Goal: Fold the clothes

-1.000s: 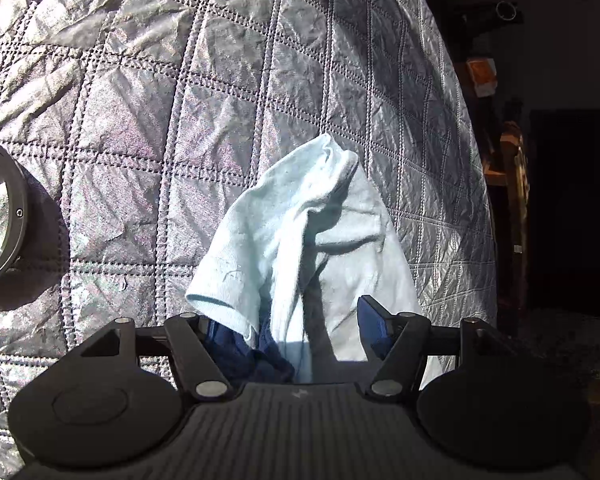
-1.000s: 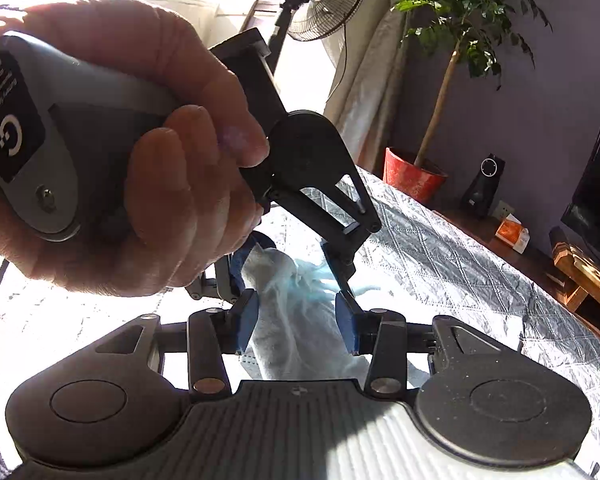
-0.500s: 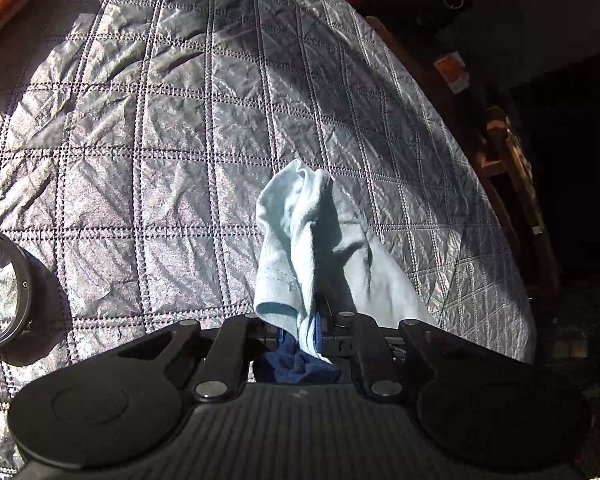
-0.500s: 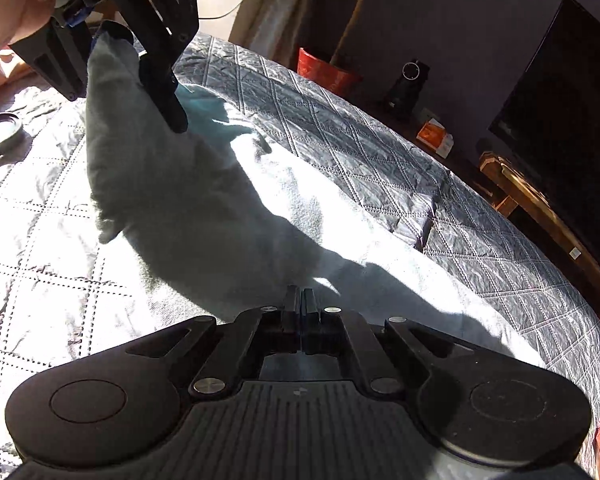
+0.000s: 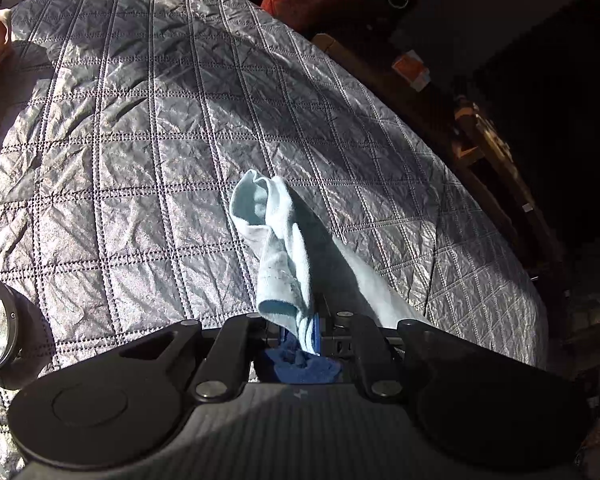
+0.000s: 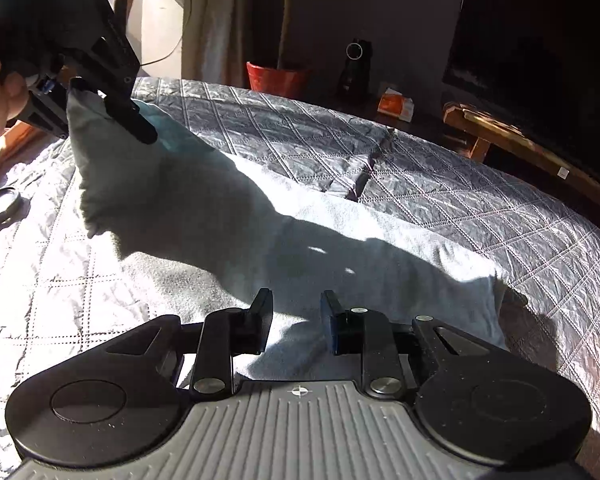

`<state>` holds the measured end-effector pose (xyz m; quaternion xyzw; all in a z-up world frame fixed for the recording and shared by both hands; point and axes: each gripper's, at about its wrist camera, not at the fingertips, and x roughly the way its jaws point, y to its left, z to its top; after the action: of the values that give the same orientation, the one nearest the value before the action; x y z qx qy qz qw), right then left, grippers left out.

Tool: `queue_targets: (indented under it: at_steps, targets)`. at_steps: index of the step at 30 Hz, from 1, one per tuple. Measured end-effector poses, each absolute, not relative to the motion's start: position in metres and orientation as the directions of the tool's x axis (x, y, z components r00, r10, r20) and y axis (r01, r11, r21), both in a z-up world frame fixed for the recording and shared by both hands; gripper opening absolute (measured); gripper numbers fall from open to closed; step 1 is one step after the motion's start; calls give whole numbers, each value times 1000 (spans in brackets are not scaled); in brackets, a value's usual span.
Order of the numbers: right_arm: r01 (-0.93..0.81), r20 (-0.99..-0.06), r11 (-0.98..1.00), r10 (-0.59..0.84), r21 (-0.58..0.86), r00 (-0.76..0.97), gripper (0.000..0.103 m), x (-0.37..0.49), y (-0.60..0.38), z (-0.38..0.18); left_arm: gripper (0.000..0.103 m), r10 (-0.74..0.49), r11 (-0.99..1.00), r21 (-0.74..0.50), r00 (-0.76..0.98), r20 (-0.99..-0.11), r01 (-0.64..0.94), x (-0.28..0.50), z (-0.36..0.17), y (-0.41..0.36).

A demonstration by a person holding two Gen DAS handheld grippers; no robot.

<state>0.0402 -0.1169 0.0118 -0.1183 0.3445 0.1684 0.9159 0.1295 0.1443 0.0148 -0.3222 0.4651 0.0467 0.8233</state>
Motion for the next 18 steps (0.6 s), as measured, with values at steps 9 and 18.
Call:
queue_targets:
  at_steps: [9,18]
  targets:
    - [-414,-736,908,326,69,593,43,45,-144,-6,11,-202,908,-386,636,-744,-163,131,47,74]
    - [-143,-670,905,395,400,629,43,56,-214,9,11,-239,951,-307,595,-768,-15,127,37,-9]
